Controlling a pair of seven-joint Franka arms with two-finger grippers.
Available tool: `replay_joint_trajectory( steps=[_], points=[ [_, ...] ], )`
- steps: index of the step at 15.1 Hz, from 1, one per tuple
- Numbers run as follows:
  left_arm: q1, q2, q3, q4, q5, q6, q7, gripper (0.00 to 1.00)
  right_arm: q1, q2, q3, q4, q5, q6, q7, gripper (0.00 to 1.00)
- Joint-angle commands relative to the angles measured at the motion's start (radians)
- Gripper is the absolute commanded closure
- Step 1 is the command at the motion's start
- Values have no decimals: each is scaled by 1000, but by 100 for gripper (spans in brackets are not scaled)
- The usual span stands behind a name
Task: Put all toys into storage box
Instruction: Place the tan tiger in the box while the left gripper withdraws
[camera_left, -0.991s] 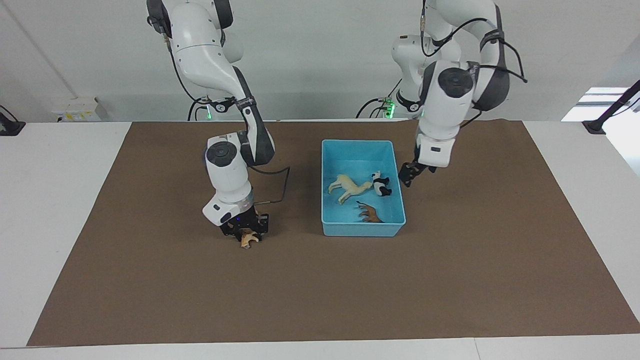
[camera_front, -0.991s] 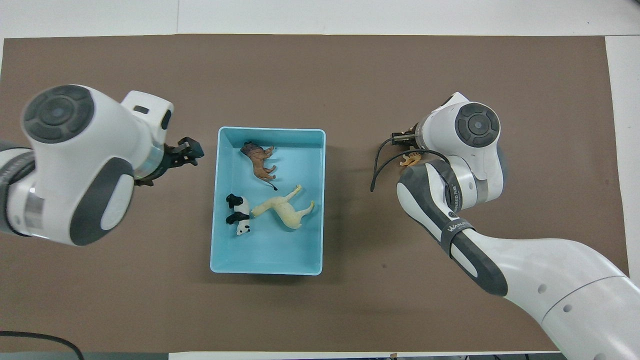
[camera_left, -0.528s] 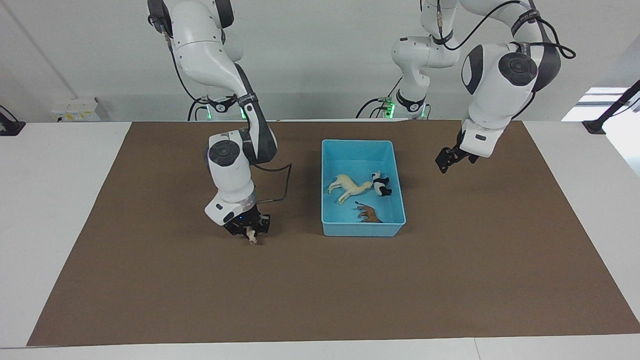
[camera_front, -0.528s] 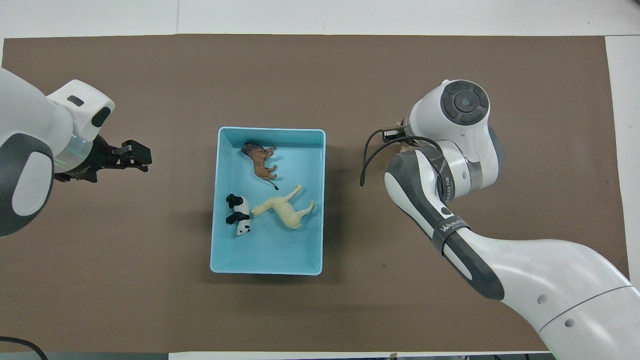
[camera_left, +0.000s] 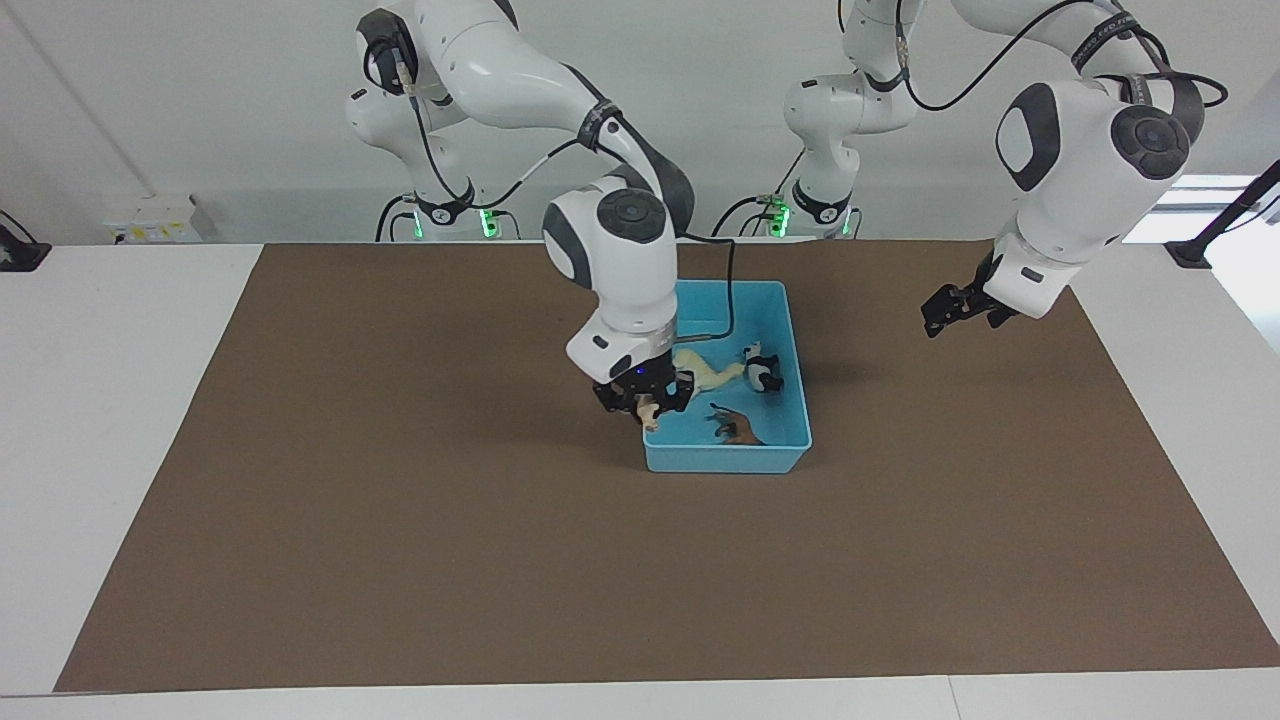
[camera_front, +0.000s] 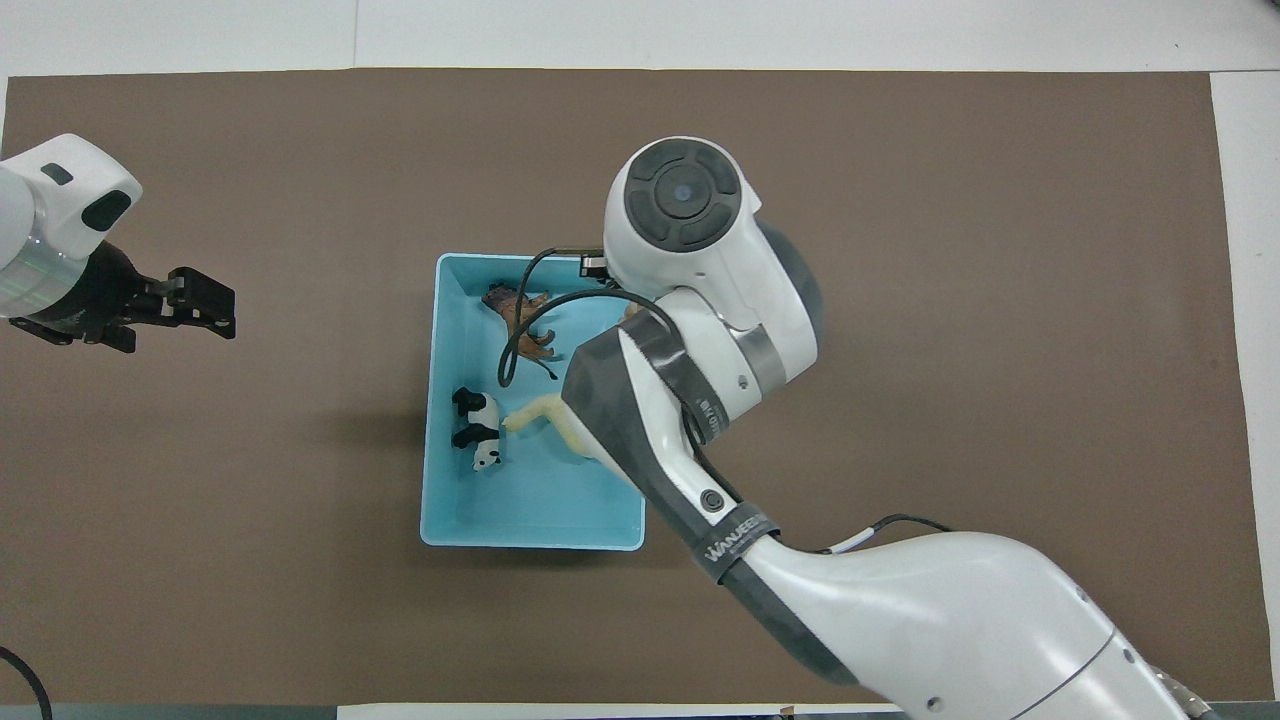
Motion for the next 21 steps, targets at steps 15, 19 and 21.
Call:
replay_joint_trajectory(
  steps=[15,19,21],
  points=[
    [-25,-38,-16,-61,-13,11,47,0,-145,-193,-24,-54,10,-153,-55,0],
    [-59,-64,-10,-74,-13,9,44,0,-355,-249,-24,-69,9,-219,-477,0],
    [-60,-62,-10,-76,-13,26,45,0,-441,-255,-24,-75,7,-224,-617,0]
  ],
)
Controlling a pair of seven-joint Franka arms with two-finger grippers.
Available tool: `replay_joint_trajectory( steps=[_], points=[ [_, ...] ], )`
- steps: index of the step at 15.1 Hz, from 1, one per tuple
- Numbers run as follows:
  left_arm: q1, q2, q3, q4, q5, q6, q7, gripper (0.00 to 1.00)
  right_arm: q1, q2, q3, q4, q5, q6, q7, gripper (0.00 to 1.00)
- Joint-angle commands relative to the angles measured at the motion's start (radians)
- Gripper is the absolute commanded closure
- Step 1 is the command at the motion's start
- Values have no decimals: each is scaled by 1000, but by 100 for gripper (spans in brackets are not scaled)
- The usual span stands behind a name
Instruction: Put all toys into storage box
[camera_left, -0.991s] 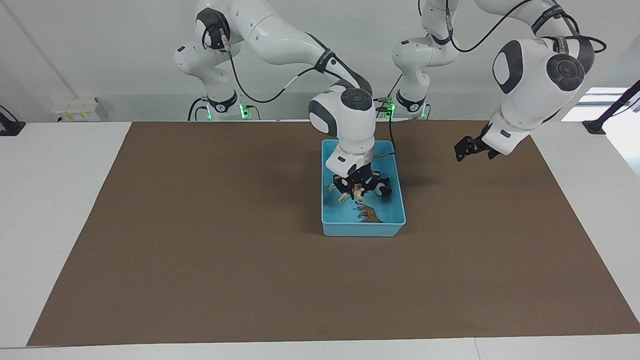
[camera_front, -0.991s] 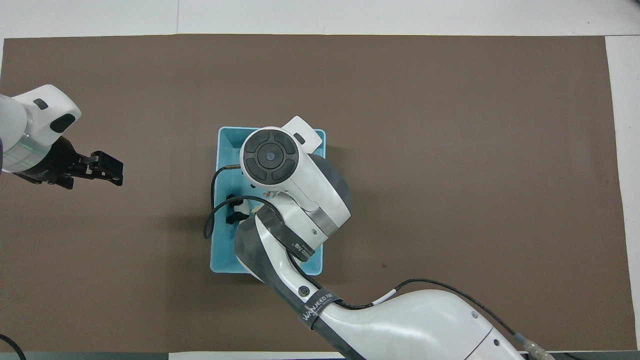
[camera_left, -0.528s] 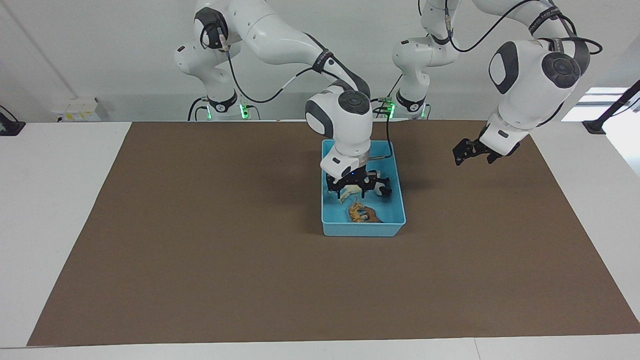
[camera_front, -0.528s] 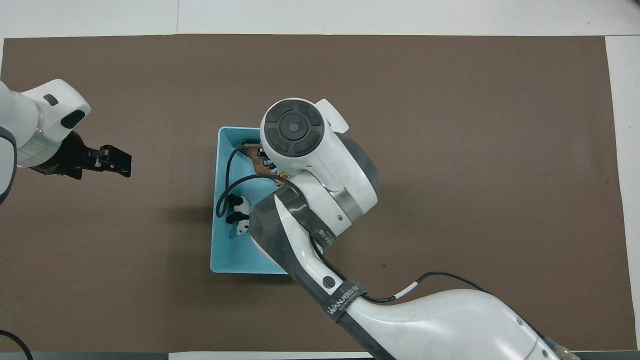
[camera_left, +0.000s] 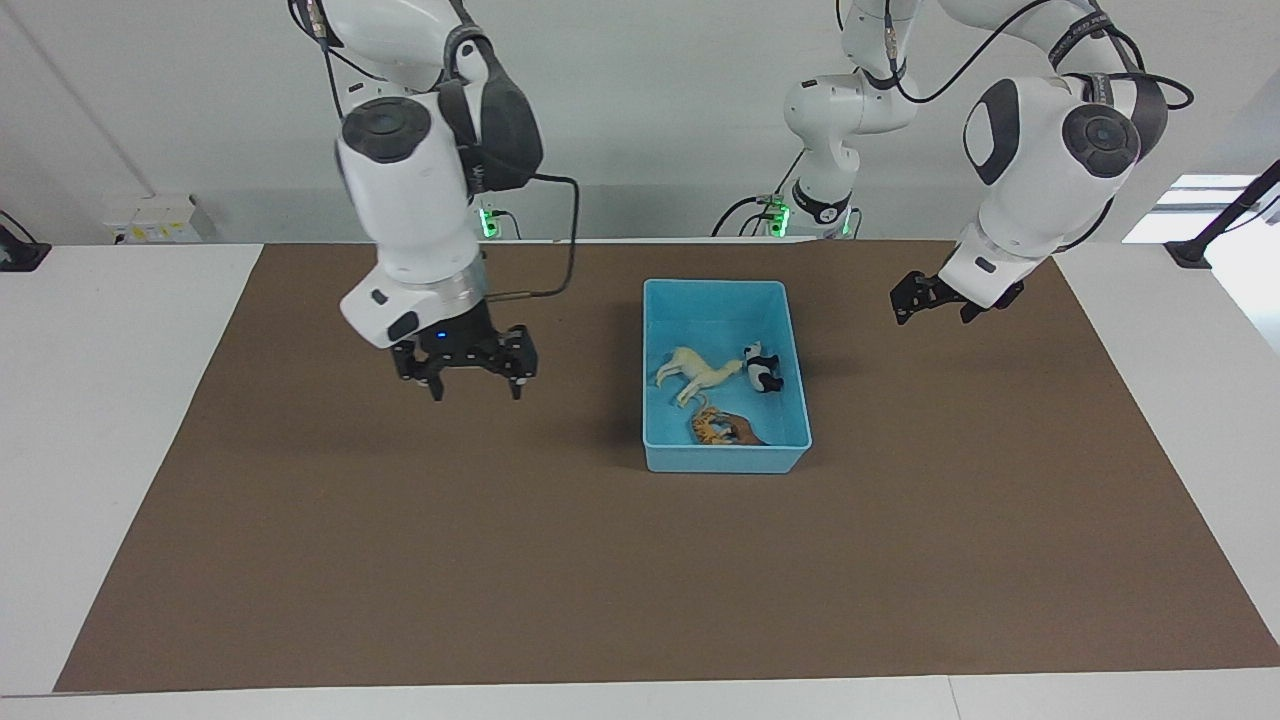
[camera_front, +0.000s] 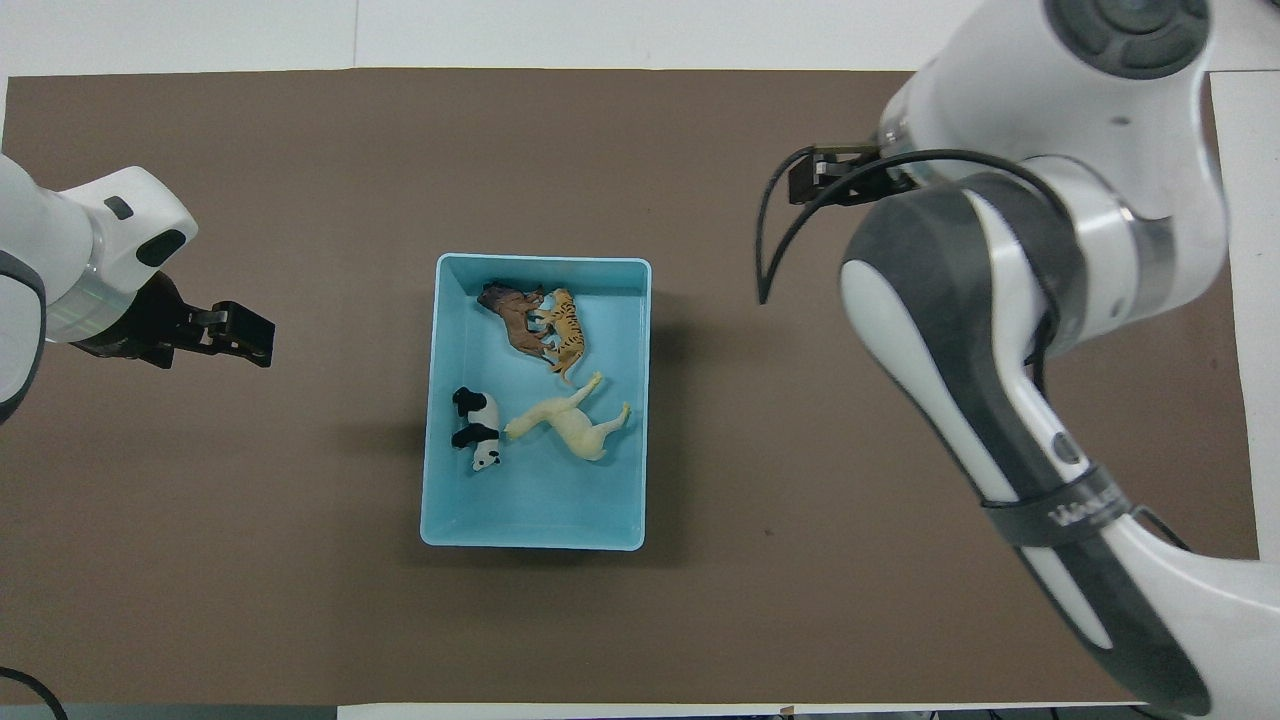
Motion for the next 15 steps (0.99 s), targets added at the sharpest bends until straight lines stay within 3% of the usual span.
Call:
replay_joint_trajectory(
  steps=[1,6,11,15],
  points=[
    [-15,-11,16,-3,-11,21,13,0,-101,-26,14,-45,2,3,-157,0],
    [-31,-11,29,4,-11,24,12,0,-262,-87,-1,-57,3,-78,-176,0],
    [-29,-14,36,7,-11,29,12,0,-331,-317,-1,-302,2,-111,-171,0],
    [-29,-19,24,68,-17,19,0,0,-334,-352,0,-333,2,-145,-173,0]
  ],
)
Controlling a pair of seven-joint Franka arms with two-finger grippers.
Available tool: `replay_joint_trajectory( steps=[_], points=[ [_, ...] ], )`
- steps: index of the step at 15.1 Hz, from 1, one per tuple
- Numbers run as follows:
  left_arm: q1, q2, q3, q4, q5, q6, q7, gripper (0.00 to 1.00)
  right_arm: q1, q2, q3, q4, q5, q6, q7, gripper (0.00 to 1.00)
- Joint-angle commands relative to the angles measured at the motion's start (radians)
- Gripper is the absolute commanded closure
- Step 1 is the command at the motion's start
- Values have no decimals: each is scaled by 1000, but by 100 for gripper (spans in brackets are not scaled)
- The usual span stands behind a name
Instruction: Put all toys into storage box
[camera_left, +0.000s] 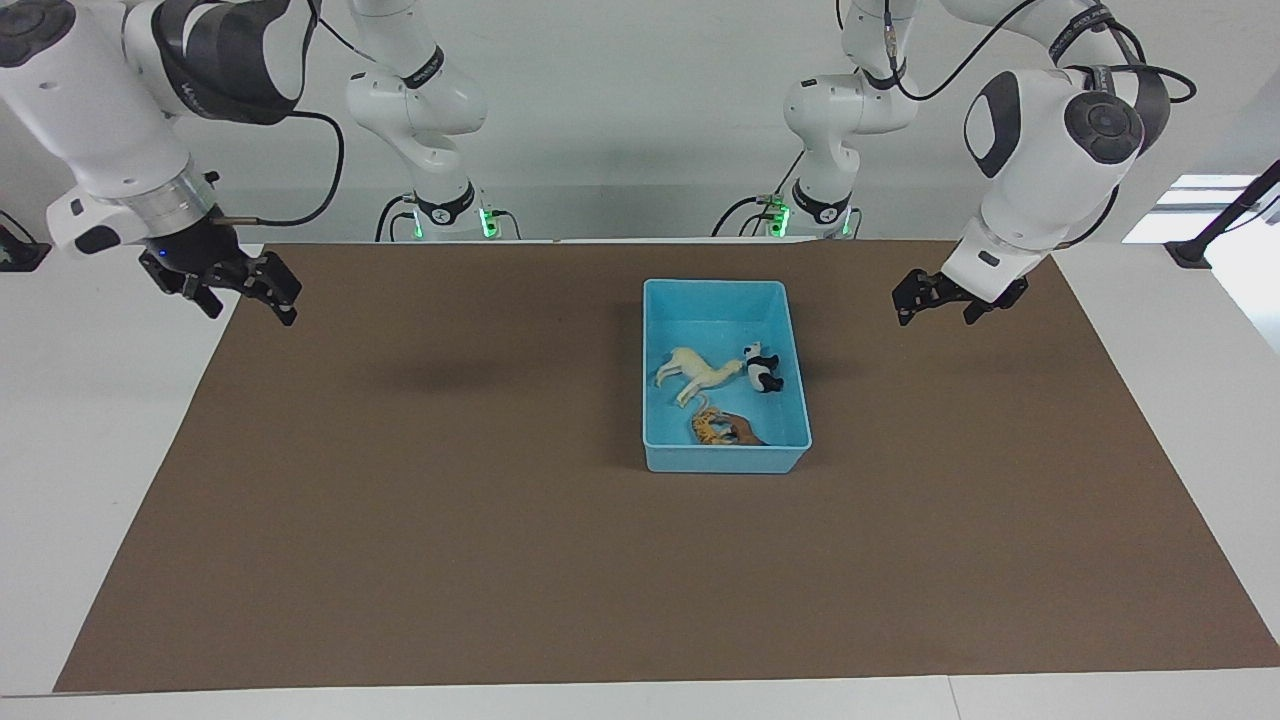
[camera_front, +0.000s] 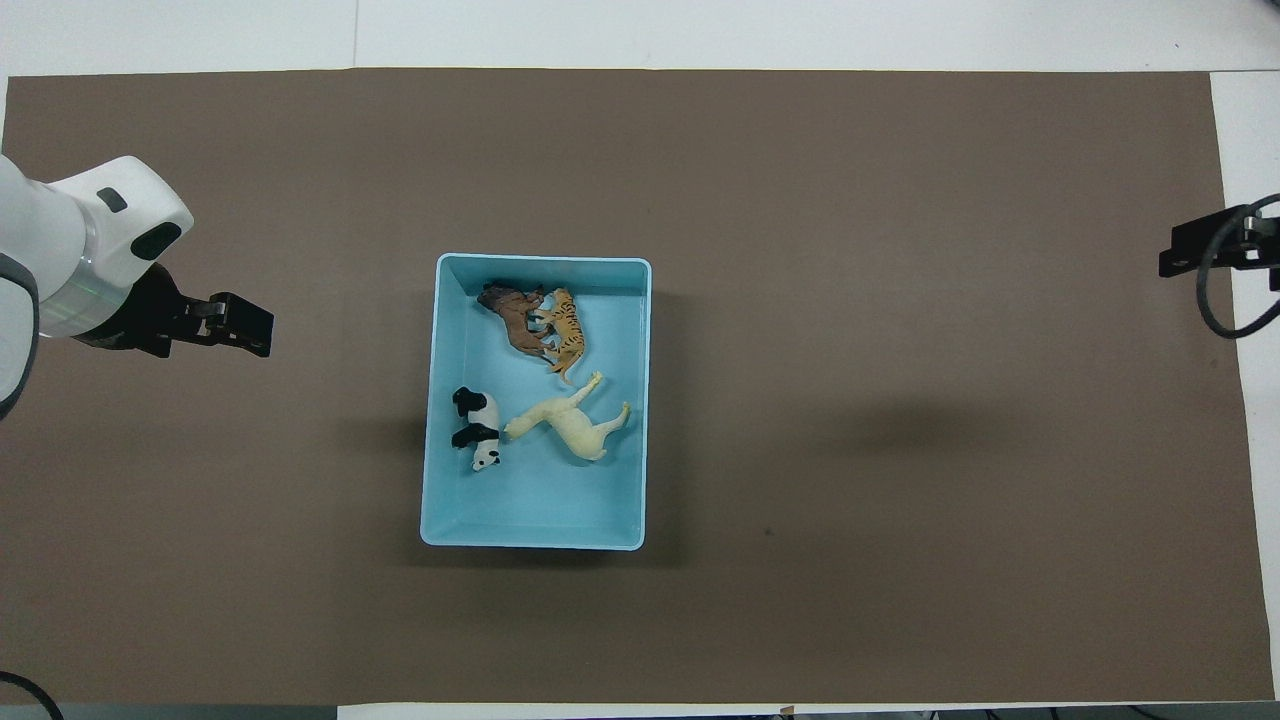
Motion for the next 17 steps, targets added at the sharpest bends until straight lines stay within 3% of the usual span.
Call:
replay_joint_trajectory(
  steps=[1,2,6,13,17],
  points=[
    [-16,-7,0,104,-14,-31,-2,0,-22,-27,8,-45,2,6,-13,0],
    [-16,4,0,148,-14,-65,-1,0,-25,-23,8,-31,4,-17,-25,0],
    [-16,-1,4,138,-16,-59,1,0,-37,-6,3,27,2,-7,-100,0],
    [-22,19,-25,201,-4,-114,10,0,-30,-7,5,33,-21,-7,-98,0],
    [-22,12,-23,187,-7,-99,3,0,-30,-7,5,32,-18,-5,-83,0]
  ],
)
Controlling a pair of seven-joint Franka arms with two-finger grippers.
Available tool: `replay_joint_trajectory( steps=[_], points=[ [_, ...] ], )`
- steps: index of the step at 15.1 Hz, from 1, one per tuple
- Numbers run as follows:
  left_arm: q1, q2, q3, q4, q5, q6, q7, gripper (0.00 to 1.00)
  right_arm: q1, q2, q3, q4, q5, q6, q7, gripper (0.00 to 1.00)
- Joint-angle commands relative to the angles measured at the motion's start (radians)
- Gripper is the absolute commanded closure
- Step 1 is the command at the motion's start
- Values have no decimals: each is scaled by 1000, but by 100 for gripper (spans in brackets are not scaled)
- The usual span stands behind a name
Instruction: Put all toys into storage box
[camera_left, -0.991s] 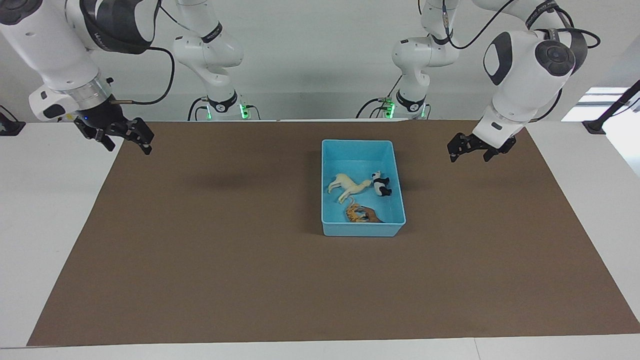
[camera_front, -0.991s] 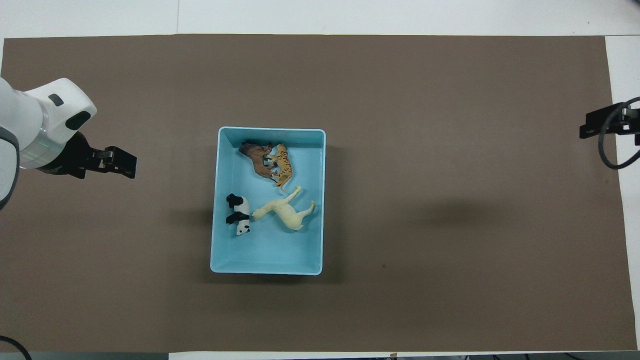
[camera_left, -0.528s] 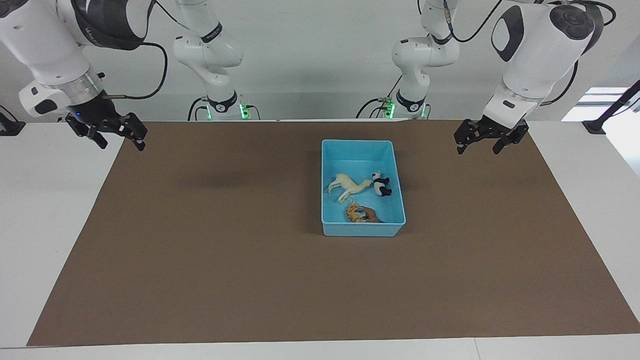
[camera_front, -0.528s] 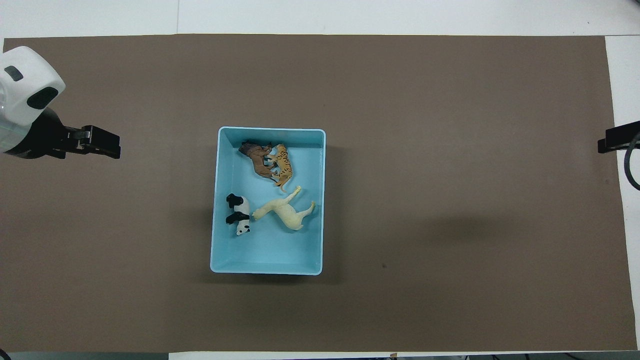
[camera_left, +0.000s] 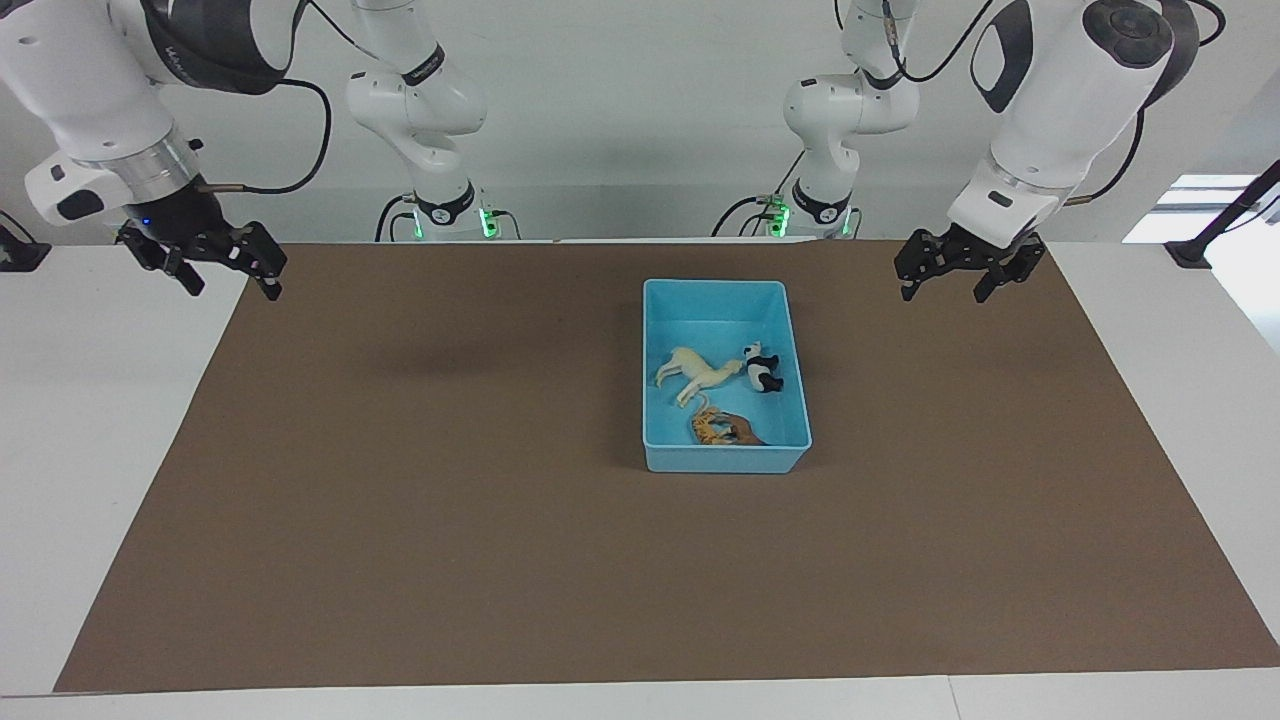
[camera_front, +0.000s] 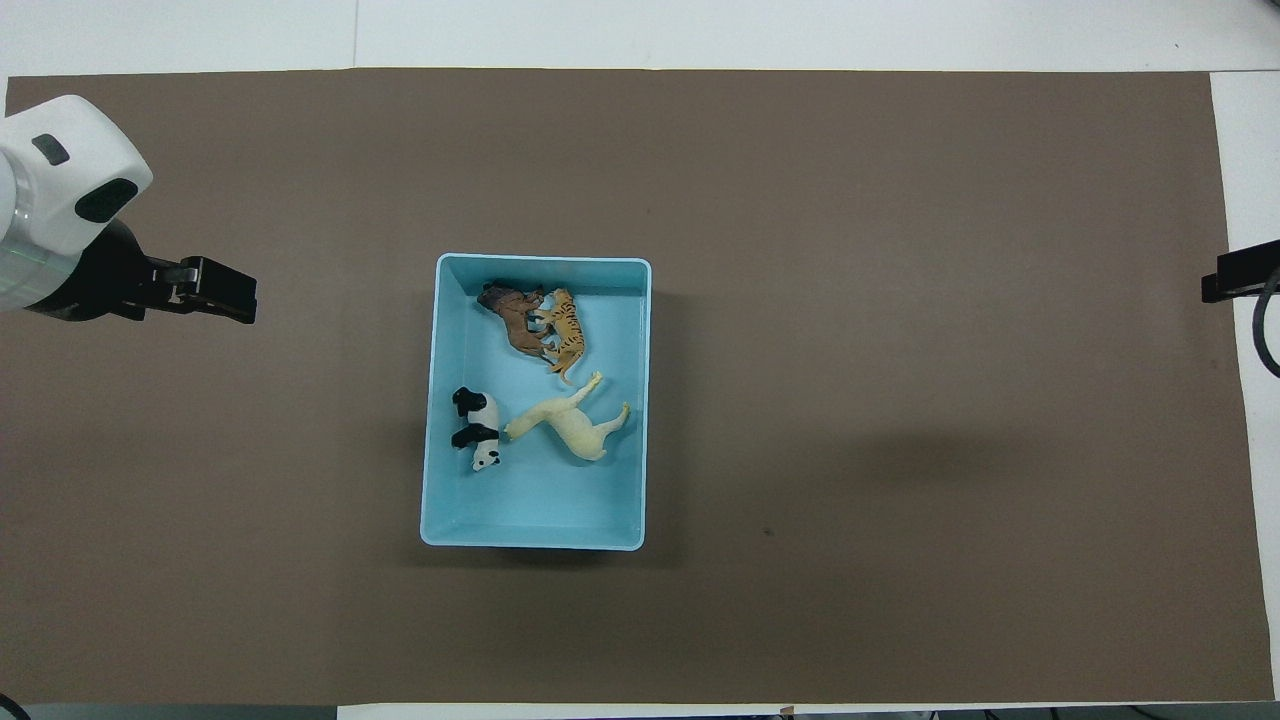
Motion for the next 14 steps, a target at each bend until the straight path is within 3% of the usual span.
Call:
replay_joint_trajectory(
  steps=[1,4,7,14],
  points=[
    [-7,8,9,22,-2,-31,1,0,-6,8,6,13,0,-4,-1,0],
    [4,-3,12,6,-2,-29,0,0,-9,8,6,14,3,-8,-3,0],
    [7,-16,14,-19,-4,-31,0,0,0,5,14,19,3,-100,-12,0],
    [7,-17,12,-19,-2,-29,0,0,0,5,16,19,0,-93,-26,0]
  ],
)
